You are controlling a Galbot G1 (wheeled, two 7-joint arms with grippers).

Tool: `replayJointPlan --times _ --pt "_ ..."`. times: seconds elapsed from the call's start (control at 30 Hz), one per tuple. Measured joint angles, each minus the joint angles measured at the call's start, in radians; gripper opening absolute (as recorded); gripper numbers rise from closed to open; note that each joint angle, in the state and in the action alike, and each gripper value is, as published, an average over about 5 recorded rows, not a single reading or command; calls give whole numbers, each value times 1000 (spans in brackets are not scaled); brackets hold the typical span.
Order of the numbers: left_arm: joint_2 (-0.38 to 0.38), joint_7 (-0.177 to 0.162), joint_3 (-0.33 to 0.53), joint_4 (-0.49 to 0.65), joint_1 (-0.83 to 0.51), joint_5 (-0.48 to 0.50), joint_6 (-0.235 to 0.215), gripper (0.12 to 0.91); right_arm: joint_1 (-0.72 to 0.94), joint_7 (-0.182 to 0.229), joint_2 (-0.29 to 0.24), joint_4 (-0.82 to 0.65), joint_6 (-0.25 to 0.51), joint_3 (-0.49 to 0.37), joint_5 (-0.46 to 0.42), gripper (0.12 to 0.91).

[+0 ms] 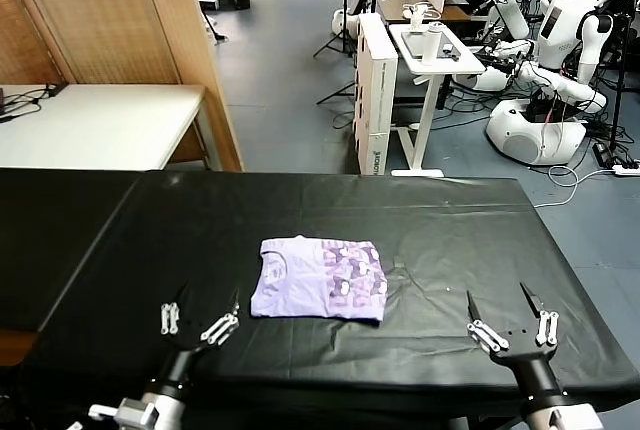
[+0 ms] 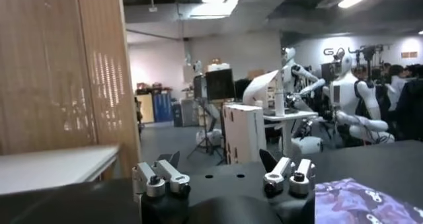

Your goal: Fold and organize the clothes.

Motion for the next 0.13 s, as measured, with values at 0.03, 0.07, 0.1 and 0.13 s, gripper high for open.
replayJointPlan --times 0.03,0.07,0.1,0.13 --pt "1 0 0 -1 2 1 0 907 -2 0 -1 -1 0 2 -1 907" --pt "2 0 0 -3 4 2 1 907 -3 -1 -2 -3 1 4 -2 907" --pt "2 0 0 -4 5 3 1 907 -4 -1 -2 -4 2 5 -2 907" --pt "3 0 0 -5 6 4 2 907 -5 -1 -2 -5 2 5 -2 907"
